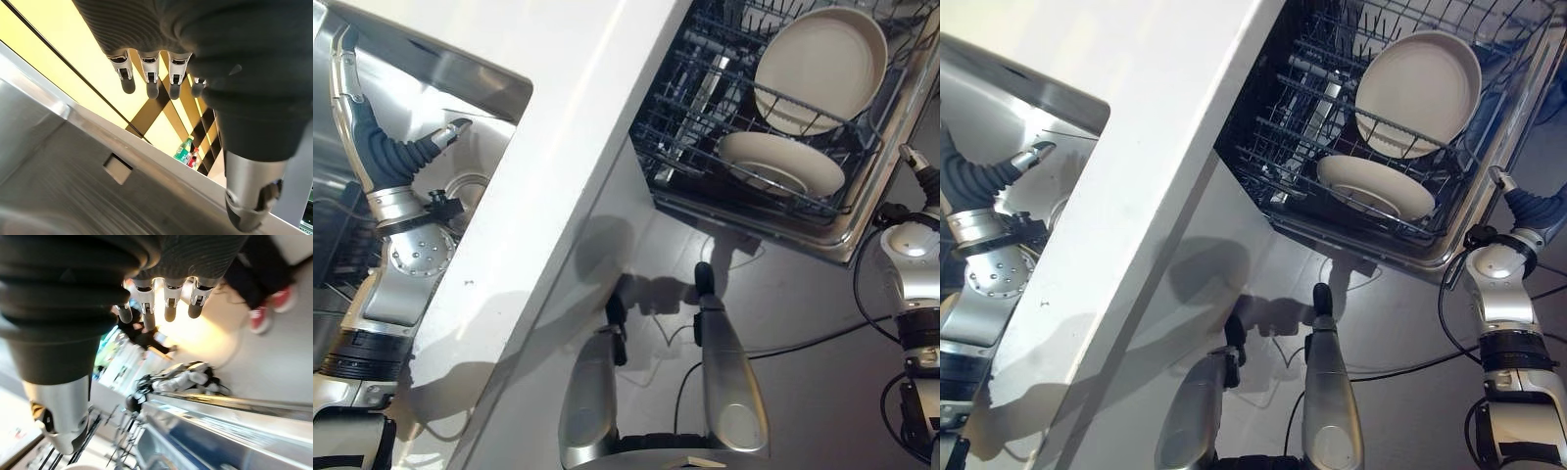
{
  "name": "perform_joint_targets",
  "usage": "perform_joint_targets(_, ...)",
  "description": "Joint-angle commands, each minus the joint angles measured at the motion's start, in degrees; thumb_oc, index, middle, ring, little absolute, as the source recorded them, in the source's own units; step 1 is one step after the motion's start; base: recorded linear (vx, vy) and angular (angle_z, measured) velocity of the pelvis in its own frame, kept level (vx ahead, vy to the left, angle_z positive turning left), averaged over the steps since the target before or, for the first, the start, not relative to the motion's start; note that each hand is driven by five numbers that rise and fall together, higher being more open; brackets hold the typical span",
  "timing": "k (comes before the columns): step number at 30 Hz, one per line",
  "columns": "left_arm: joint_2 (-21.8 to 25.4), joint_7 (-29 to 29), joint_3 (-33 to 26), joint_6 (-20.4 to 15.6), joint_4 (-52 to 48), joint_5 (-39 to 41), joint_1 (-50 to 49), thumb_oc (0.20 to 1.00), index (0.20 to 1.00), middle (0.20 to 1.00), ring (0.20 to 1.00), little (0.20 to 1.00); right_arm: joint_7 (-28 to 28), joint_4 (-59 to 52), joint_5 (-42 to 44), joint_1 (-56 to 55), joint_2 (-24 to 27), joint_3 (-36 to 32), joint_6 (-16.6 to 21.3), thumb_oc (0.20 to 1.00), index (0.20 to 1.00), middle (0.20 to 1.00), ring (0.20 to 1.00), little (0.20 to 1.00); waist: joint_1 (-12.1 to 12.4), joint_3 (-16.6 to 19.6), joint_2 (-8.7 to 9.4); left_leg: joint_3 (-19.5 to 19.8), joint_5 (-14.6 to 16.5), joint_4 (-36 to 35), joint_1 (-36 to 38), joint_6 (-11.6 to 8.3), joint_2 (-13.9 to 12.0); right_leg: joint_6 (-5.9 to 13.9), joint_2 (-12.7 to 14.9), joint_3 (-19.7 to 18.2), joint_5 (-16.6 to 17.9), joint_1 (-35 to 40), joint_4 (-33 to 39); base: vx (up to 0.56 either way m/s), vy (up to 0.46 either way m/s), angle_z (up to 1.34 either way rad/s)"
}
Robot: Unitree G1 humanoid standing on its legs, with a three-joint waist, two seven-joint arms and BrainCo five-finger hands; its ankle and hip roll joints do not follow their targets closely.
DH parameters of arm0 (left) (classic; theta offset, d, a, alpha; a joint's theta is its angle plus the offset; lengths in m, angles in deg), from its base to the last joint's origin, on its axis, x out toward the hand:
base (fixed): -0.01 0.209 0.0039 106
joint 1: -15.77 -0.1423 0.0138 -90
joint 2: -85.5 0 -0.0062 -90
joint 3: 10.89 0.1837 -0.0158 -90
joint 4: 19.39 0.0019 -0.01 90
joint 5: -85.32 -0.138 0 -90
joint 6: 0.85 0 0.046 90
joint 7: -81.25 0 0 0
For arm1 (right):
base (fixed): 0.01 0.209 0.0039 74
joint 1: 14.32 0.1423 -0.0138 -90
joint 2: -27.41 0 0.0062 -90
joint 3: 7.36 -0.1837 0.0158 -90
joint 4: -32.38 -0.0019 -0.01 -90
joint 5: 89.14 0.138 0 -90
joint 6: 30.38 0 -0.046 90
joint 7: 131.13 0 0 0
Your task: Pick up plates and place into dishwasher.
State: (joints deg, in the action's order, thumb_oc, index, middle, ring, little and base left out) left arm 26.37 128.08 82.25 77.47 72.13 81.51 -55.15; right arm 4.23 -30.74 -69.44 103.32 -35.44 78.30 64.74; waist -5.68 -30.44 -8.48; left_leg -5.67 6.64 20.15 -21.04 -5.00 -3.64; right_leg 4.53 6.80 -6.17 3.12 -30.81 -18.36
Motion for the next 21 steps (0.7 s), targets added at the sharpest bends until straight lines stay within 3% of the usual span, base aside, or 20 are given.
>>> perform_joint_targets(1,-6.6,3.2,1.3,-1.1,-2.9,-1.6,0.5,1.0,1.0,1.0,1.0,1.0,1.1,-5.8,1.0,1.5,2.3,-1.9,2.9,1.0,1.0,1.0,1.0,1.0,-3.4,0.7,-2.36,3.8,-1.2,6.8,-7.4,-0.19,-1.3,-0.84,1.6,1.7,-4.2,-0.6,-1.3,0.01,0.153,-0.25)
perform_joint_targets(4,-7.8,4.2,2.1,-0.9,-3.1,-1.5,-0.1,1.0,1.0,1.0,1.0,1.0,4.0,-5.1,1.8,3.0,2.2,-0.4,2.7,1.0,1.0,1.0,1.0,1.0,-3.8,0.6,-3.89,3.4,-0.3,7.9,-8.0,-0.05,-0.5,-0.6,2.4,0.3,-4.2,-1.4,-1.3,0.02,0.146,-0.2)
perform_joint_targets(10,-7.5,3.5,2.6,-0.3,-3.4,0.2,0.4,1.0,1.0,1.0,1.0,1.0,10.7,-3.0,6.8,5.5,2.0,-0.1,9.1,1.0,1.0,1.0,1.0,1.0,-4.0,0.6,-5.1,2.5,0.1,8.8,-9.0,-0.18,-0.7,-0.44,2.8,-1.0,-4.3,-2.7,-1.6,0.02,0.051,-0.18)
perform_joint_targets(21,-7.5,4.1,5.2,1.2,-3.3,0.8,3.4,1.0,1.0,1.0,1.0,1.0,17.1,-1.1,8.1,12.2,-0.4,4.3,11.1,1.0,1.0,1.0,1.0,1.0,-2.5,0.6,-6.71,3.7,0.8,10.1,-13.0,-0.01,0.0,-0.43,3.2,-1.3,-4.9,-7.1,-3.2,0.02,0.018,0.01)
